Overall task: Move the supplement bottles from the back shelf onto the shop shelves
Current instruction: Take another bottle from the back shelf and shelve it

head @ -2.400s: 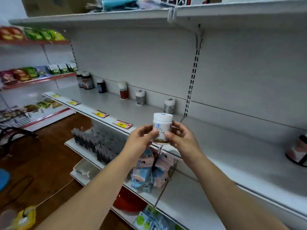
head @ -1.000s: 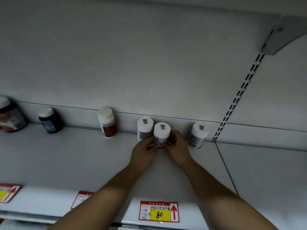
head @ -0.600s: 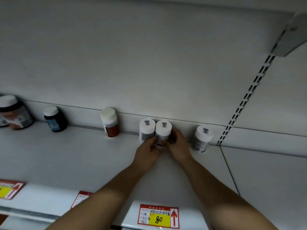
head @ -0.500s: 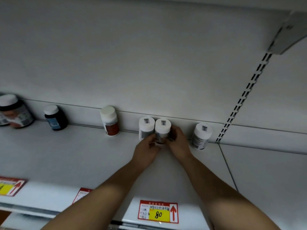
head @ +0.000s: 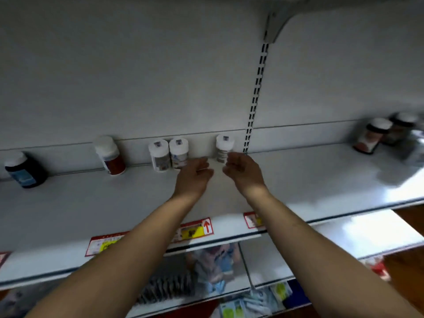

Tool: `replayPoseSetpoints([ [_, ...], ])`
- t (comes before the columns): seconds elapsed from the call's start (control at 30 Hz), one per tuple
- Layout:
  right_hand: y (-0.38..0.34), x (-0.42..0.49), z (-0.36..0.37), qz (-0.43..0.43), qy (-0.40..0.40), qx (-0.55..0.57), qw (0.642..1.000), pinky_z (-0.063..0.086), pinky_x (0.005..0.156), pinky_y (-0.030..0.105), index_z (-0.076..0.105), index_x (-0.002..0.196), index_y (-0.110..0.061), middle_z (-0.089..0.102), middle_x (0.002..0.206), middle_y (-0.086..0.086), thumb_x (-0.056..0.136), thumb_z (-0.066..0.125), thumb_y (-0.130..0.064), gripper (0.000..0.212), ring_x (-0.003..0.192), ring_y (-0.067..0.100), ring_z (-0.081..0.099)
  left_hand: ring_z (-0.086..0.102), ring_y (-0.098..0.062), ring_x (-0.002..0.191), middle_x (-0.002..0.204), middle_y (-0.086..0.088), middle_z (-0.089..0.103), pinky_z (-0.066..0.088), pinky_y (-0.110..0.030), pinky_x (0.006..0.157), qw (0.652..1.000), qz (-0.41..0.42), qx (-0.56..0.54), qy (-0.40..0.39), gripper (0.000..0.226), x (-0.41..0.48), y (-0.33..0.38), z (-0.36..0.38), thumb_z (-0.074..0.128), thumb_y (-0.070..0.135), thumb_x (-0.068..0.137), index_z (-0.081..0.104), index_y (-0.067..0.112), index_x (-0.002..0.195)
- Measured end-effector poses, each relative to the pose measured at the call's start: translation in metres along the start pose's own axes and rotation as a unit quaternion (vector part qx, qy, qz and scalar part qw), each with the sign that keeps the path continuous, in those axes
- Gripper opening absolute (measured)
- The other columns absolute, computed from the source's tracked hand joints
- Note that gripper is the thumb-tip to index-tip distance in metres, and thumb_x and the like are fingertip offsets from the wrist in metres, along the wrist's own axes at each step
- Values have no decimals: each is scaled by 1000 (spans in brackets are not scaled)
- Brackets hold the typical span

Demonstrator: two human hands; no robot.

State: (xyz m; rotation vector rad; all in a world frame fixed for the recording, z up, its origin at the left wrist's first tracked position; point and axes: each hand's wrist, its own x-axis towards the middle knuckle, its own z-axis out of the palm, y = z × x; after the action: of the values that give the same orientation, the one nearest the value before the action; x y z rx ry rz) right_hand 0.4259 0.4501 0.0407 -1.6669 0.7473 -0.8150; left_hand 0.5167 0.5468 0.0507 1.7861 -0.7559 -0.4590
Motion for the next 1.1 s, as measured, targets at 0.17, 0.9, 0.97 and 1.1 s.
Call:
replayPoseSetpoints([
  [0.17,-3,-29,-80,4,73,38,997,46,89,26,58,112,-3,62,109,11,81,62,4,32,97,17,57,58,-22,110,120,-11,62,43,-31,99,998,35,-42,-44,35,-33,35,71,59,6,84,56,7,120],
  [0.9,101,-81,-600,48,267,18,962,51,94,46,63,93,-27,67,103,6,76,69,-15,22,101,25,63,57,-15,101,118,-11,61,46,-27,91,960,100,-147,-215,34,-129,213,550,58,7,86,55,9,120],
  [0.97,118,-60,-630,49,266,8,963,53,91,38,61,104,-21,66,108,6,81,66,-11,25,102,22,62,58,-15,103,117,-8,61,47,-29,91,959,105,-146,-219,34,-112,217,588,58,9,87,55,11,120],
  [1.1,139,-7,-696,68,260,-18,963,51,93,38,59,113,-14,64,114,7,83,64,-11,30,105,20,60,56,-14,98,113,-5,60,44,-20,73,961,82,-158,-211,32,-67,233,654,57,11,87,55,13,119],
])
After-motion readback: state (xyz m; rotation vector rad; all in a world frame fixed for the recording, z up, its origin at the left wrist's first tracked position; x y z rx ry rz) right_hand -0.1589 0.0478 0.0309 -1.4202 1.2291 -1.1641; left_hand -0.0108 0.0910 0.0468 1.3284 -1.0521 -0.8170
